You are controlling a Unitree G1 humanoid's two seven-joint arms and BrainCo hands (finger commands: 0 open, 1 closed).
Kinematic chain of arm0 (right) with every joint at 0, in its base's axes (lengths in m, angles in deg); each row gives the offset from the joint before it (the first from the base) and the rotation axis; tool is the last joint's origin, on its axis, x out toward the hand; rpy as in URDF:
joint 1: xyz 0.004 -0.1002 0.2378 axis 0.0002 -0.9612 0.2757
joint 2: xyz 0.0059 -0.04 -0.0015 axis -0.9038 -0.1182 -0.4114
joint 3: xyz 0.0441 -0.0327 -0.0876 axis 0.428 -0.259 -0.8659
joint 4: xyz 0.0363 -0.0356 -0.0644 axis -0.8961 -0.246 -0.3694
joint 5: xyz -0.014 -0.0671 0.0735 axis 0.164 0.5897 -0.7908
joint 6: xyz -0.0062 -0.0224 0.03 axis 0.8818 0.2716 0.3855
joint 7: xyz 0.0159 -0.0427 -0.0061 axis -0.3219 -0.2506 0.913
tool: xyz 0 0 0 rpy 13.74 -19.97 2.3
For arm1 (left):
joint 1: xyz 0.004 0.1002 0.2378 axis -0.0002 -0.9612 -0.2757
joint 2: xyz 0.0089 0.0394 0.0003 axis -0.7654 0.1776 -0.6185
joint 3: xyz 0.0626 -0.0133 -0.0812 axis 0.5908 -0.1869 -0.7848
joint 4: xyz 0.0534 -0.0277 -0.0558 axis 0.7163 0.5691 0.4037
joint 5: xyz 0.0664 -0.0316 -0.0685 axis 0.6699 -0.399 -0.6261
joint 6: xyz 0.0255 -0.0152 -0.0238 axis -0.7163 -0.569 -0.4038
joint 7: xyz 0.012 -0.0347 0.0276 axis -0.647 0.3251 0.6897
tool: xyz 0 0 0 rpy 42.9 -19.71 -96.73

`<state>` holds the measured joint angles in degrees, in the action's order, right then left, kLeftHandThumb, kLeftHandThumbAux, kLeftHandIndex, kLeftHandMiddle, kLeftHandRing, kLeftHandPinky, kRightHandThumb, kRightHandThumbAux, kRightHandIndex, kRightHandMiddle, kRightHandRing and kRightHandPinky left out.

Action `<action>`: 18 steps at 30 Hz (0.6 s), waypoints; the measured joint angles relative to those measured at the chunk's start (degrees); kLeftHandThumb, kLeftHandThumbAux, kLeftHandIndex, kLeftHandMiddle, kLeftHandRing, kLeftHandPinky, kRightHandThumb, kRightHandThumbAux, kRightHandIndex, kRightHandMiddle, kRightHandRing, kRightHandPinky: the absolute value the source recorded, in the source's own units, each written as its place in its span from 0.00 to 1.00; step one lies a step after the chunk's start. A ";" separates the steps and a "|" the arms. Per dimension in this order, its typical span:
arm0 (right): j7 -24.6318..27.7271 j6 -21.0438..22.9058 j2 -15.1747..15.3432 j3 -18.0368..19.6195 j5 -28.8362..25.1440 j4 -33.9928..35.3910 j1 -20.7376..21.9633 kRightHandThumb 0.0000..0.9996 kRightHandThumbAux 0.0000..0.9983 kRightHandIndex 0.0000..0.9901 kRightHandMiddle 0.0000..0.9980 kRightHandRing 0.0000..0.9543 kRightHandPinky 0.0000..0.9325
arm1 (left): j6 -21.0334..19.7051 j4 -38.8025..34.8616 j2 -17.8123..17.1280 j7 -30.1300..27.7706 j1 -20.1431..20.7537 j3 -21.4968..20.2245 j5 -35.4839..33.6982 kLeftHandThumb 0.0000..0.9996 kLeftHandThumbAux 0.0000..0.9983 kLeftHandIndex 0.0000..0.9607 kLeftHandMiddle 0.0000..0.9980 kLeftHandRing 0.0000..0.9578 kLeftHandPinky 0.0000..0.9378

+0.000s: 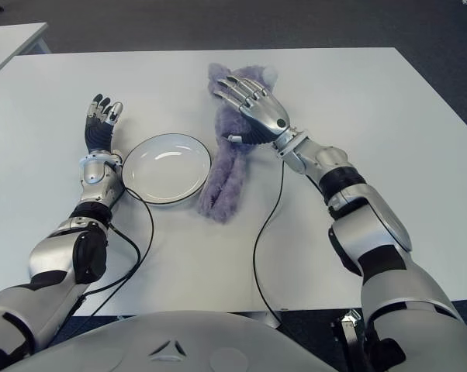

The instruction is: Put the doll into the plate.

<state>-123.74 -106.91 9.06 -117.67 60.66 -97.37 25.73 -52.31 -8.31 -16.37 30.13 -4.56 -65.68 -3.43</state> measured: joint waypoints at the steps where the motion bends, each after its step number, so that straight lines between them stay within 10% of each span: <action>1: -0.03 -0.01 -0.44 -0.14 -0.03 -0.63 0.30 0.31 0.47 0.03 0.00 0.00 0.01 | 0.00 0.00 0.01 0.00 0.01 0.00 0.00 0.00 0.56 0.04 0.10 0.05 0.00; 18: -0.67 0.00 -5.01 -2.13 -0.45 -8.79 3.05 0.32 0.45 0.04 0.00 0.00 0.03 | 0.01 -0.02 0.20 0.00 0.08 0.06 0.02 0.00 0.55 0.03 0.09 0.04 0.00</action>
<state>-124.41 -106.90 4.06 -119.80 60.21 -106.16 28.78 -52.30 -8.33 -16.18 30.13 -4.48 -65.62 -3.41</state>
